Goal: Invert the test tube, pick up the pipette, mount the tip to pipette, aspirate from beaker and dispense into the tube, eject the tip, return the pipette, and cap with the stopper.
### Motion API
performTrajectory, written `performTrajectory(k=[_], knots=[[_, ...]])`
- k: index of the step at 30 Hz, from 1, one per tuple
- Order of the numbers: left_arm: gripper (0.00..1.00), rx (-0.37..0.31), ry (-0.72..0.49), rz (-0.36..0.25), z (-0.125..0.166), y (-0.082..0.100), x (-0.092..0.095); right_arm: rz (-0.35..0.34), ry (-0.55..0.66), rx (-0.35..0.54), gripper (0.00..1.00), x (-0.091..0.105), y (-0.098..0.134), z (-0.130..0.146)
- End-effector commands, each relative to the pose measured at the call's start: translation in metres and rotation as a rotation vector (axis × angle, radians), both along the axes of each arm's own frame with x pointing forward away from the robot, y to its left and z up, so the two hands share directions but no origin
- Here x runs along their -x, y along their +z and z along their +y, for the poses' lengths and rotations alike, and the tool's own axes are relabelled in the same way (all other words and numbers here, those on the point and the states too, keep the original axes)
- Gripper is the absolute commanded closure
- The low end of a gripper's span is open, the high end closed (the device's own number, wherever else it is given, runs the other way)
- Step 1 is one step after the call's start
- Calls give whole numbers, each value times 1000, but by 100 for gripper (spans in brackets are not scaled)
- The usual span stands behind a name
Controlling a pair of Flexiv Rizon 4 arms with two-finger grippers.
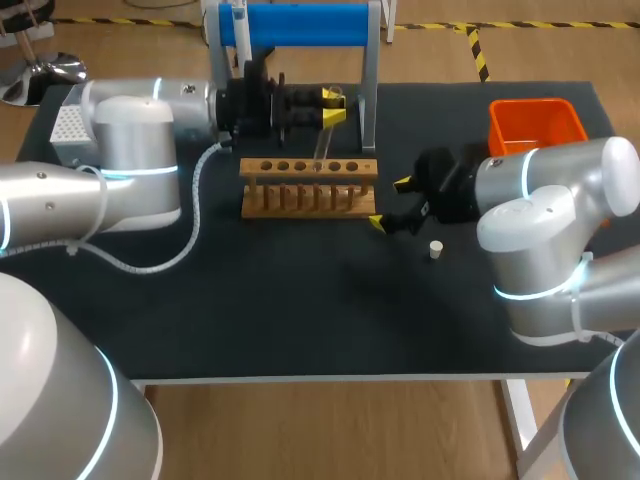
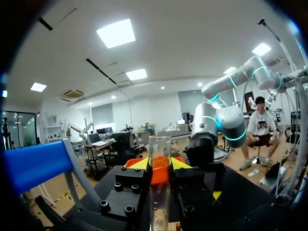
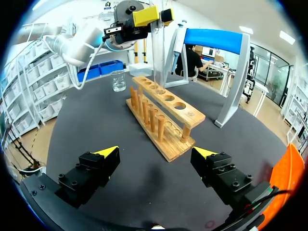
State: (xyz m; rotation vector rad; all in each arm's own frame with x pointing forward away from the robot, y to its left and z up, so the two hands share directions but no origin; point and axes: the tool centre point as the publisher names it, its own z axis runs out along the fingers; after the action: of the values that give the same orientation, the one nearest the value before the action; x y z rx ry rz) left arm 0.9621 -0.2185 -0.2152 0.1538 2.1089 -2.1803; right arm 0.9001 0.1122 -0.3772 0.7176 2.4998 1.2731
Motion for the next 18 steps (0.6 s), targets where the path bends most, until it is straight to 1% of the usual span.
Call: performTrajectory(k=[1, 3, 6, 13, 14, 16, 18], knots=[[100, 12, 16, -19, 1, -5, -1, 0, 1, -1, 0, 0, 0, -1], [100, 15, 27, -29, 4, -4, -2, 0, 1, -1, 0, 0, 0, -1], [100, -13, 33, -24, 6, -6, -2, 0, 1, -1, 0, 0, 0, -1], [100, -124, 25, -4, 11, -12, -2, 0, 1, -1, 0, 0, 0, -1], [100, -135, 24, -3, 12, -13, -2, 0, 1, -1, 0, 0, 0, -1], [100, -134, 25, -2, 12, -13, -2, 0, 1, -1, 0, 0, 0, -1], [100, -163, 23, 5, 13, -15, -2, 0, 1, -1, 0, 0, 0, -1]])
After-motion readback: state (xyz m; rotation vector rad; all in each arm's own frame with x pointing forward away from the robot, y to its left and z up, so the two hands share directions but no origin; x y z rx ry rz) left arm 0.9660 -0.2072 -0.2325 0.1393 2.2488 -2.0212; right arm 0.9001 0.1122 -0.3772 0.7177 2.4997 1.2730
